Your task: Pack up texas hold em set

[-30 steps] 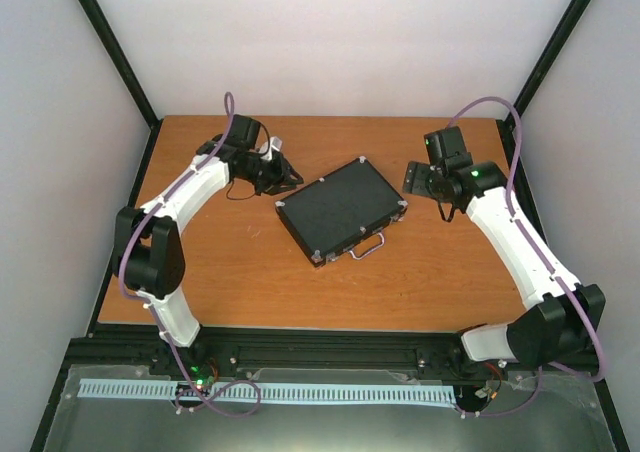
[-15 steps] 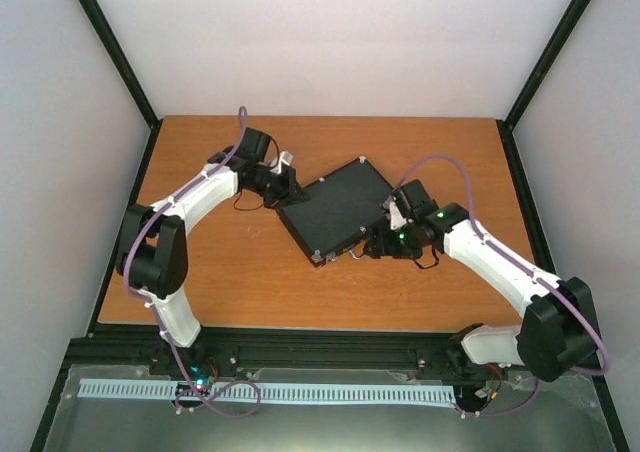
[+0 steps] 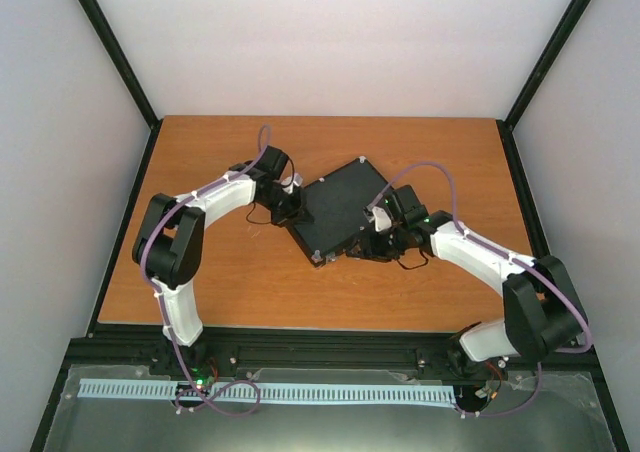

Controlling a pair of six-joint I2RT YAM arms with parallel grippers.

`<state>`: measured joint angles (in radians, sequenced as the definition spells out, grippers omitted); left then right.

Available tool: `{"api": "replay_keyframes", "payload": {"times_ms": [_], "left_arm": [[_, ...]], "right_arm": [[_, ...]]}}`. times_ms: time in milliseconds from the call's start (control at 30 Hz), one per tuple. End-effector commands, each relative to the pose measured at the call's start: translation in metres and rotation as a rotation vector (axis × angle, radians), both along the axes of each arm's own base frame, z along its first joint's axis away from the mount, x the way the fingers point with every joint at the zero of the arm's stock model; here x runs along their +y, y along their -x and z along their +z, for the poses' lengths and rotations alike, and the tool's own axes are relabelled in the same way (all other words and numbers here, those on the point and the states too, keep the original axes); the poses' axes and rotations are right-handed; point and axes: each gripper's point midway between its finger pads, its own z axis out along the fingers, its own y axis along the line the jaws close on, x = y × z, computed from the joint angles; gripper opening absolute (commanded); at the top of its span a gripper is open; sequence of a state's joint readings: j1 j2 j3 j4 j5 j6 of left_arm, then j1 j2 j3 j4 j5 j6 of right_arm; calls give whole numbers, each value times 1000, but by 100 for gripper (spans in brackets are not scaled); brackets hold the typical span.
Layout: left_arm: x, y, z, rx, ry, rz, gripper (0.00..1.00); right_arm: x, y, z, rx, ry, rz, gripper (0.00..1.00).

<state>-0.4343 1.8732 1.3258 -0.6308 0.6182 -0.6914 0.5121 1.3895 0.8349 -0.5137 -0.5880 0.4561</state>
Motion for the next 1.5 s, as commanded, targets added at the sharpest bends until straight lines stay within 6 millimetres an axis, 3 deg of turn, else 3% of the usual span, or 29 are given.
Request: {"api": "replay_keyframes", "payload": {"times_ms": [0,67,533,933,1267,1467], "left_arm": [[14,8,-20,7,-89,-11,1],[19,11,-26,14,-118,-11,1],[41,17,-48,30,-246,7,1],[45,27,-55,39,-253,-4,1],[47,31,-53,25,-240,2,1],[50,34,-50,7,-241,19,1]], "right_arm": [[20,-9,9,16,-121,-21,37],[19,-11,5,49,-109,-60,33],[18,7,-16,226,6,-108,32],[43,-9,-9,203,-30,-136,31],[48,-2,-34,230,39,-147,29],[31,4,-52,205,113,-198,23]]}}
